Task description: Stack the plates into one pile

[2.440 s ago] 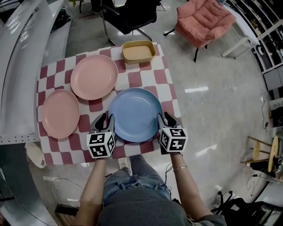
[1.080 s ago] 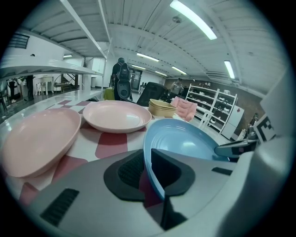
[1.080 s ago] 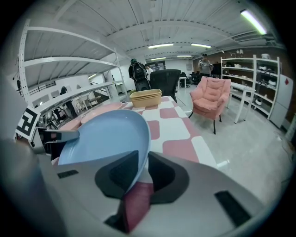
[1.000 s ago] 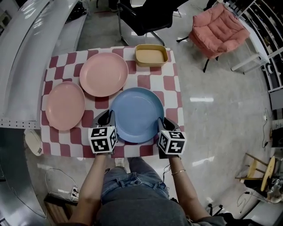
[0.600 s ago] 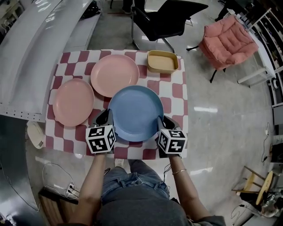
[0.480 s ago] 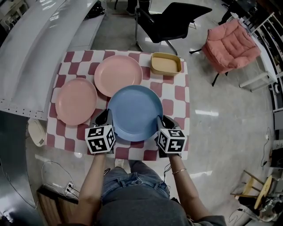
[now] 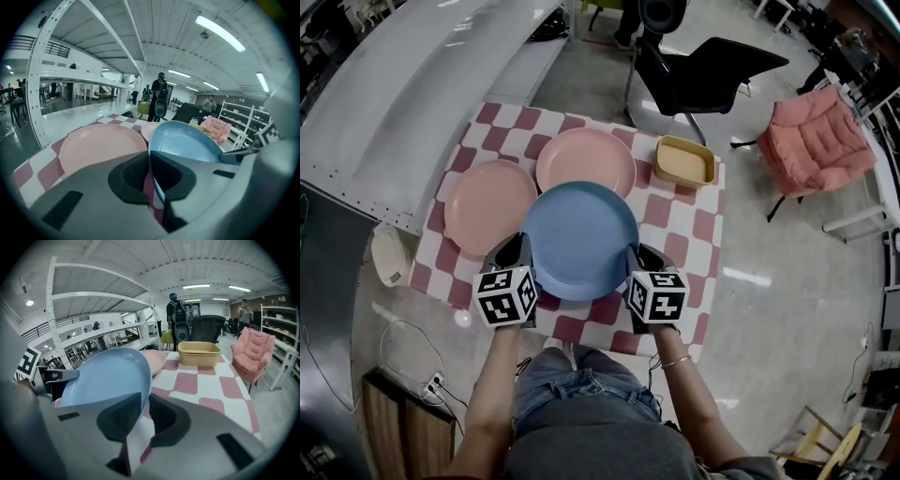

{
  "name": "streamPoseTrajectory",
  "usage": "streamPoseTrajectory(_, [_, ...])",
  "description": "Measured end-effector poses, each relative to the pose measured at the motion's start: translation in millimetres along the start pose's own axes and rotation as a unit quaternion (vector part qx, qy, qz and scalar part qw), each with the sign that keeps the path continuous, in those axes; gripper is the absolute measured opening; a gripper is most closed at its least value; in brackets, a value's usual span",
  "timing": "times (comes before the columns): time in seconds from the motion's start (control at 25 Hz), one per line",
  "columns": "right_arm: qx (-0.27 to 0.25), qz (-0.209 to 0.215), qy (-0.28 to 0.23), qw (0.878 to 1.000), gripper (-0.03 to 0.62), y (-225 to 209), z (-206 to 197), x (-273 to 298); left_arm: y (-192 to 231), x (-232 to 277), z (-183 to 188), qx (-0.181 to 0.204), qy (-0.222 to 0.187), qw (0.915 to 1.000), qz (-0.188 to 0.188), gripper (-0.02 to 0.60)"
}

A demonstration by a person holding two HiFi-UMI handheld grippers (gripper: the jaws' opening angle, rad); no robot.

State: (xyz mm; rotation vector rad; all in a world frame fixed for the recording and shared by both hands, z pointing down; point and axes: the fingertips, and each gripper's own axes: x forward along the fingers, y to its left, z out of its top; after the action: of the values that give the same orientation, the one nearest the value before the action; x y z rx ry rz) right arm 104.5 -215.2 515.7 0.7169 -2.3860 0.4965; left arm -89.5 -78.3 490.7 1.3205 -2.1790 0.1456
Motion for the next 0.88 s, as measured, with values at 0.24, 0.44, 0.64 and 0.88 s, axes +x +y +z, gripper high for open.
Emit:
streamPoseTrajectory(0.24, [-0.032, 0.036, 0.006, 0.999, 0.063, 29, 17, 15, 30, -18, 5, -0.032, -0.015, 0.9986, 0.039, 0.028])
streamPoseTrajectory(0.44, [-0.043, 0.058, 0.009, 0.997, 0.06, 58, 28, 30, 59, -30, 11, -0.042, -0.028, 0.9968, 0.061, 0.027])
streamPoseTrajectory(0.64, [-0.056, 0.074, 0.006, 0.996, 0.058, 95, 43, 47, 99, -38, 17, -0.06, -0.036, 0.9945, 0.078, 0.026])
streamPoseTrajectory(0.88, [-0.061, 0.079, 0.008, 0.995, 0.058, 138, 54, 70, 146, -41, 28, -0.07, -0.041, 0.9932, 0.083, 0.026])
